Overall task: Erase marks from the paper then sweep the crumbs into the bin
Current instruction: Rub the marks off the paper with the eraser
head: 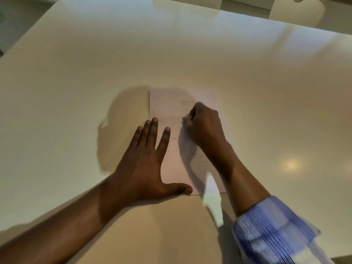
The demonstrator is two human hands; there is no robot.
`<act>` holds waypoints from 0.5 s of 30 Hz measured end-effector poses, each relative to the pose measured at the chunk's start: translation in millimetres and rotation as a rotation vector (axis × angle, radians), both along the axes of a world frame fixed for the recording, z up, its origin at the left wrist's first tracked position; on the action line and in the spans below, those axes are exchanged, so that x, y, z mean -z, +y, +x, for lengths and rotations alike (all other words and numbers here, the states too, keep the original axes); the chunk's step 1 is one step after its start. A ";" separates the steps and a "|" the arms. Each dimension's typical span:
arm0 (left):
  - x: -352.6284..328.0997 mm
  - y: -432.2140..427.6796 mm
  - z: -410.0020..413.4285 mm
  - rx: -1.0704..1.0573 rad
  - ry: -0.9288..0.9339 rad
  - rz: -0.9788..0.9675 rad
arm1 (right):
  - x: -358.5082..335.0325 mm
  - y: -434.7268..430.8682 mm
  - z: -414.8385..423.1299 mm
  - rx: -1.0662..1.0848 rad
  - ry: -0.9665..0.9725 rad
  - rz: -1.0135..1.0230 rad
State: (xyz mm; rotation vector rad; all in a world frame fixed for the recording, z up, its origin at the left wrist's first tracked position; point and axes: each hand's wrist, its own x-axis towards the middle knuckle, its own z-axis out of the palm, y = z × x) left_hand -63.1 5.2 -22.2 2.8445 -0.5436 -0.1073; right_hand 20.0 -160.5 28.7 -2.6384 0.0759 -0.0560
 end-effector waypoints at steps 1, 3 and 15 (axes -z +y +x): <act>-0.8 0.1 -0.3 0.004 0.002 0.007 | -0.8 -4.0 -20.0 -0.025 0.003 -0.007; -0.7 -0.1 -0.3 0.003 0.000 0.021 | -0.7 -11.7 -77.0 -0.102 0.040 -0.044; 0.0 0.4 0.1 0.004 0.008 0.011 | 3.2 0.3 10.6 0.056 0.016 0.008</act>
